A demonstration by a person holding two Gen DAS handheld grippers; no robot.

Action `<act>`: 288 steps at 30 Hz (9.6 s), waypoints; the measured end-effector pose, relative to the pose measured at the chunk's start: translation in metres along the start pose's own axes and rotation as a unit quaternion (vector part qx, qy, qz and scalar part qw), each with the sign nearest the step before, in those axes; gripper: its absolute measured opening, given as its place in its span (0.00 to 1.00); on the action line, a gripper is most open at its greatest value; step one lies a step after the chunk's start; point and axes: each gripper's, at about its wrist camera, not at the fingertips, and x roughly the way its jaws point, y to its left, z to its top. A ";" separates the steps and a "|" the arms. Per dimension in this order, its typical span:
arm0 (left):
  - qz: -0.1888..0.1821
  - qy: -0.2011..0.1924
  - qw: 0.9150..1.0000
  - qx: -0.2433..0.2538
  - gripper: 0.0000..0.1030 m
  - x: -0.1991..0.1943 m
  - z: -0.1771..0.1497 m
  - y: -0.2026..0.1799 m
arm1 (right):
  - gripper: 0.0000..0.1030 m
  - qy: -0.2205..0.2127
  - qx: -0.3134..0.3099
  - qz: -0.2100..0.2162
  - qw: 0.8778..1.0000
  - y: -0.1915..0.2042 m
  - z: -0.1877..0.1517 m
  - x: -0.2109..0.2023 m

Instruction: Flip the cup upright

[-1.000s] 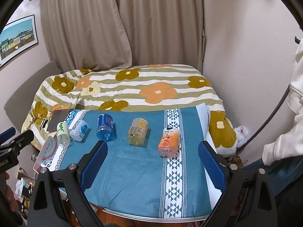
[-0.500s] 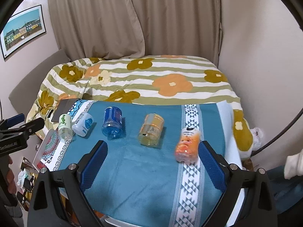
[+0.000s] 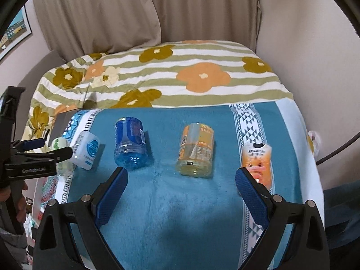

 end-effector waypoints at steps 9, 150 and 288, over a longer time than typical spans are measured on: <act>-0.004 0.051 0.998 0.034 0.93 0.050 0.009 0.001 | 0.93 0.038 0.030 -0.013 0.999 0.008 -0.005 0.033; -0.091 0.015 0.995 -0.042 1.00 -0.031 -0.128 -0.008 | 0.49 0.369 0.095 0.186 0.906 0.009 -0.011 0.107; -0.006 -0.233 0.970 -0.070 1.00 -0.217 -0.158 -0.049 | 0.93 -0.089 -0.002 -0.046 0.995 -0.024 -0.076 -0.155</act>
